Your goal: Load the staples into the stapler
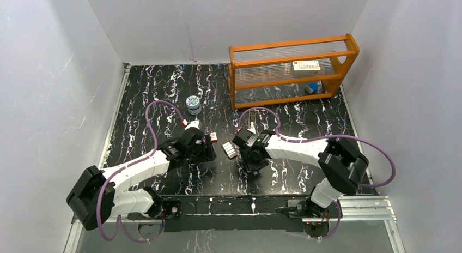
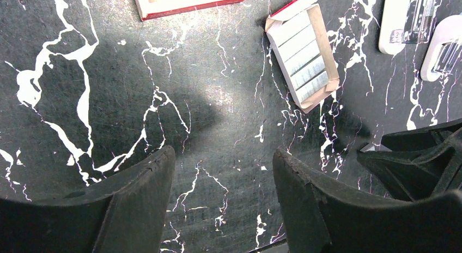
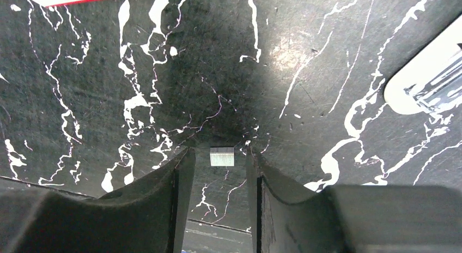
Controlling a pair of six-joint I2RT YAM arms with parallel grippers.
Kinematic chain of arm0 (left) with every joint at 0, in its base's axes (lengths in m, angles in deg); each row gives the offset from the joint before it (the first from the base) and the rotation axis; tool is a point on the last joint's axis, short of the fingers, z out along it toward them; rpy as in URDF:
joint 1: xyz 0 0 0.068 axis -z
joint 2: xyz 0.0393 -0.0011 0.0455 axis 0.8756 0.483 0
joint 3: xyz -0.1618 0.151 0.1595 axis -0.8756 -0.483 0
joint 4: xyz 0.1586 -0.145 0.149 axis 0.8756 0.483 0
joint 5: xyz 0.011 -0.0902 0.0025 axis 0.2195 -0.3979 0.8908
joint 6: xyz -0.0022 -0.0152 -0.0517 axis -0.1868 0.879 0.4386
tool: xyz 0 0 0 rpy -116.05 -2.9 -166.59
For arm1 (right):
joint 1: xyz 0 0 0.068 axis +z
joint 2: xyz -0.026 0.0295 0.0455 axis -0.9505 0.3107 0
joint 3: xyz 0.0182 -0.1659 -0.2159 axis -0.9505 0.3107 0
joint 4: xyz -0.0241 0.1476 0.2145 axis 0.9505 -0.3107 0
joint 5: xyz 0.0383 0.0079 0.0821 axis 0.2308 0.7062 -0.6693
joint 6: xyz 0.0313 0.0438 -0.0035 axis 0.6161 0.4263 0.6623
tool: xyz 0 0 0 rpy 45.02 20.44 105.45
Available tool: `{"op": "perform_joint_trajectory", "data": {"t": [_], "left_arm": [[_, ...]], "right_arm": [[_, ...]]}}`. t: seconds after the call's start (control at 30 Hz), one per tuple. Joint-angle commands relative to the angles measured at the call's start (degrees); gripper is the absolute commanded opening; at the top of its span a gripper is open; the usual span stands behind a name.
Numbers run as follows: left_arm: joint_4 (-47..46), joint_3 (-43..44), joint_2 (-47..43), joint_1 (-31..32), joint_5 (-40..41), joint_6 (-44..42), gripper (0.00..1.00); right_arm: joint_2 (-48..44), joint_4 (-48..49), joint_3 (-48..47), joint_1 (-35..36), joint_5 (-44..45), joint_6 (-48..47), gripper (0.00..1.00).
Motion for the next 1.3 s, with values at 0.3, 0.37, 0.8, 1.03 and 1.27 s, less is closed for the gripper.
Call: {"op": "perform_joint_trajectory", "data": {"t": [0.3,0.37,0.8,1.03,1.27], "left_arm": [[-0.1,-0.5,-0.8,-0.4,0.3,0.3,0.63],[-0.2,-0.3,-0.6,-0.4,0.2,0.2,0.63],[-0.1,0.3,0.0,-0.4,-0.1,0.1,0.63],[0.1,0.2,-0.2,-0.4,0.1,-0.1,0.63],[-0.2,-0.3,-0.2,-0.4,0.0,0.0,0.63]], "right_arm": [[-4.1,-1.5,1.3,0.1,9.8,18.6,0.49],[-4.2,-1.2,1.8,0.1,9.7,19.0,0.48],[-2.4,0.4,3.5,0.2,5.0,16.1,0.46],[-2.1,-1.4,4.4,0.2,3.1,14.9,0.44],[-3.6,-2.2,4.8,0.2,3.6,15.3,0.37]]}}
